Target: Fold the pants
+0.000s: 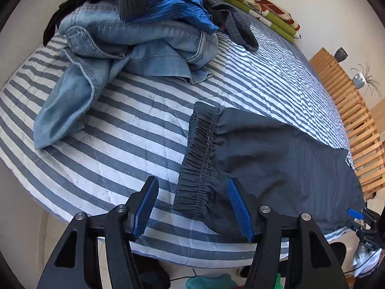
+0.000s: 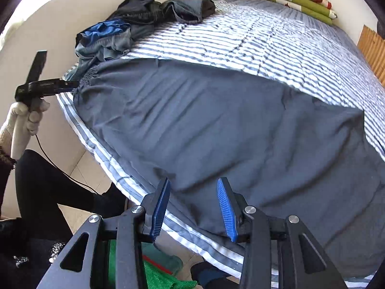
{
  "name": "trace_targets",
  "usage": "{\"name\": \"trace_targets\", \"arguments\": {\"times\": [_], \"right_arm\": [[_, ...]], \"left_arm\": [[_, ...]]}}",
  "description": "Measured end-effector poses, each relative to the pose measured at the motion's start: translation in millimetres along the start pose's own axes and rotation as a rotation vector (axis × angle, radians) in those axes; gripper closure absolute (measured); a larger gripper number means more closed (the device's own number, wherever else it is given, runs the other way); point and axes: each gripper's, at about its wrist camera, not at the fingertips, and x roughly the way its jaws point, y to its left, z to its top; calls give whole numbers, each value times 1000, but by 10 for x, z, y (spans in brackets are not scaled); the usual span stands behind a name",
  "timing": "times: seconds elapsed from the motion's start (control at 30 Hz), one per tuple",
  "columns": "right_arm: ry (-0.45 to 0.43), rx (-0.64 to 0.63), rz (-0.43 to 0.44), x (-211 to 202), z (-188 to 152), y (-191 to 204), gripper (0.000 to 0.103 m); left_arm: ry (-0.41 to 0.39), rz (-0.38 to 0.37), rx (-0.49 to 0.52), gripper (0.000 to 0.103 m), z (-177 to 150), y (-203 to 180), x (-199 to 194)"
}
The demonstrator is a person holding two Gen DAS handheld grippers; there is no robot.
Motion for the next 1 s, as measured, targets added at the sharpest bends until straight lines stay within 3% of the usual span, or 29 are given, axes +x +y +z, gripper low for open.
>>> {"name": "trace_targets", "arguments": {"times": [0.23,0.33,0.4,0.47,0.53,0.63,0.7,0.73,0.83,0.87,1.0], "right_arm": [[-23,-140,-11,102,227,588,66],[10,-194,-3,300,208,754,66],[38,-277,-51,419,133,884,65],[67,-349,-92,534,50,937,61],[90,-365,-126,632,2,900,61],[104,-325,-99,668,23,794,62],[100,-297,-70,645,49,749,74],[104,-287,-61,635,56,736,87],[104,-279,-46,594,55,700,91],[103,-280,-48,583,49,693,100],[84,-295,-61,479,21,674,102]], "left_arm": [[-42,-14,-13,39,-43,3,-51],[-42,-22,15,40,-32,-37,-97],[-34,-10,46,42,-33,-79,-98],[-20,-1,68,52,-26,-122,-75],[-5,22,78,69,-20,-158,-45],[-2,34,97,75,2,-214,-12],[-10,38,101,75,14,-230,-47],[-12,35,105,75,26,-246,-56],[-19,38,123,76,48,-295,-111],[-24,33,126,76,50,-312,-142],[-16,52,147,75,23,-344,-126]]}}
